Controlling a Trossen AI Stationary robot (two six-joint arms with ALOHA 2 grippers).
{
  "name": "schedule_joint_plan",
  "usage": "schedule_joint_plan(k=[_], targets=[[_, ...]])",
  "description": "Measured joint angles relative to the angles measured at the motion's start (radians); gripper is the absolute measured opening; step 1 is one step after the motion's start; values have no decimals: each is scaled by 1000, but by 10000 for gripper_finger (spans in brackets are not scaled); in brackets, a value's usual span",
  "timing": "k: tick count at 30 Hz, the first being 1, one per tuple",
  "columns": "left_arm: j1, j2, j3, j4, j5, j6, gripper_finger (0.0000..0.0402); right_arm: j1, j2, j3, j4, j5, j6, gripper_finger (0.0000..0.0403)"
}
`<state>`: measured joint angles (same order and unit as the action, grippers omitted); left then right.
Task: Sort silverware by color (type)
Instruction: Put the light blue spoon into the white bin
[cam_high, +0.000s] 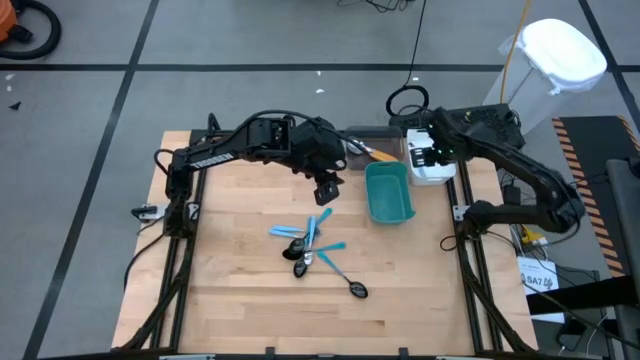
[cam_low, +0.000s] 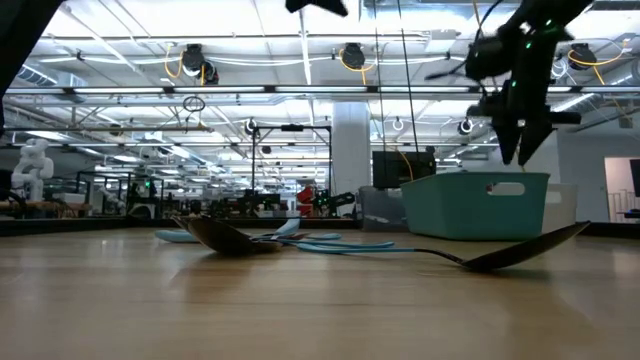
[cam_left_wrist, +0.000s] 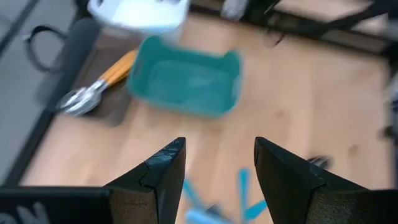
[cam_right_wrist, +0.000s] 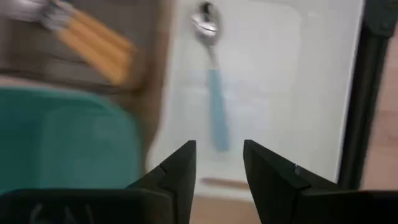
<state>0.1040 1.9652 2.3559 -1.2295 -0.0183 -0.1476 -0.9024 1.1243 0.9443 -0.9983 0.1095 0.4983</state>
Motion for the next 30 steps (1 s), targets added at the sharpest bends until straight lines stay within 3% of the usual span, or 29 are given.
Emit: schedule_joint_plan(k=[6,14,24,30], targets=[[8,22,0,-119,-36,42,188,106,-165,0,-8,-12,100,130],[-44,94,-6,-175,26,45,188,280,-295,0,-12,-63,201,130],[-115,209,-7,-235,24,-127,188,513,-351,0,-15,-83,294,130],[-113,241,-7,-249,21,-174,188,592,-351,0,-17,-76,227,130]])
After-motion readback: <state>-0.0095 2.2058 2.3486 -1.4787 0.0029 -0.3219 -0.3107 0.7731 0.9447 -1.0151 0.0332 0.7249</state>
